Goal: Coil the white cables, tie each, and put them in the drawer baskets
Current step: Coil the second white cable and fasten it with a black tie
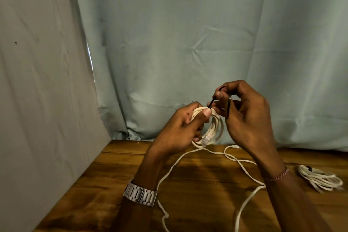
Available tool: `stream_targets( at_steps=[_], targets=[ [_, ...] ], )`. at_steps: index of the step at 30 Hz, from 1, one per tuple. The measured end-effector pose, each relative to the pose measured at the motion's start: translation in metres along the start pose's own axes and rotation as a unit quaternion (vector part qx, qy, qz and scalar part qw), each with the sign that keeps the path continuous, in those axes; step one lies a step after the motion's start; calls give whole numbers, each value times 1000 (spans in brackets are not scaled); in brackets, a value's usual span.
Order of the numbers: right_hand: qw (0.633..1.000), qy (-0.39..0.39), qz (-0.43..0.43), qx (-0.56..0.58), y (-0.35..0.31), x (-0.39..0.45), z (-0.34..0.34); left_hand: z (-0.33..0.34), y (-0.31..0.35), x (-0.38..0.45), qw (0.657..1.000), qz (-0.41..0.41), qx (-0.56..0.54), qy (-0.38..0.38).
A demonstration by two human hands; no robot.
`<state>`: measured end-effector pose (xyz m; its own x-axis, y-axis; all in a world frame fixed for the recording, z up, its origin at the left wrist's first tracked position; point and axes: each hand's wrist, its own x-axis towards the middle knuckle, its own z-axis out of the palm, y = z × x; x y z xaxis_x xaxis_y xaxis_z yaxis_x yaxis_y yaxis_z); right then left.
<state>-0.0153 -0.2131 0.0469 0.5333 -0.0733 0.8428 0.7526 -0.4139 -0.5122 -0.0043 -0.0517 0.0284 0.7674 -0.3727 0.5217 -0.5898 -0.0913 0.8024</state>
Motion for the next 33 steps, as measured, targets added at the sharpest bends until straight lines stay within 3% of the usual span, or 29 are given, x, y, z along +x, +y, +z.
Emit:
stream_targets(
  at_steps=[8,13,21,26,33],
  targets=[
    [998,48,0,36,-2,-4,7,-3,2,-2,999,-6,-25,-43],
    [998,3,4,69,-7,-3,8,-11,1,-3,996,-21,-76,-41],
    [997,-36,1,64,-15,-7,13,-10,0,2,985,-40,-162,45],
    [996,-70,41,37,-14,-12,22,-15,3,0,978,-38,-181,94],
    [987,-151,58,23,-6,-9,19,-21,4,-1,960,-30,-271,57]
  ],
)
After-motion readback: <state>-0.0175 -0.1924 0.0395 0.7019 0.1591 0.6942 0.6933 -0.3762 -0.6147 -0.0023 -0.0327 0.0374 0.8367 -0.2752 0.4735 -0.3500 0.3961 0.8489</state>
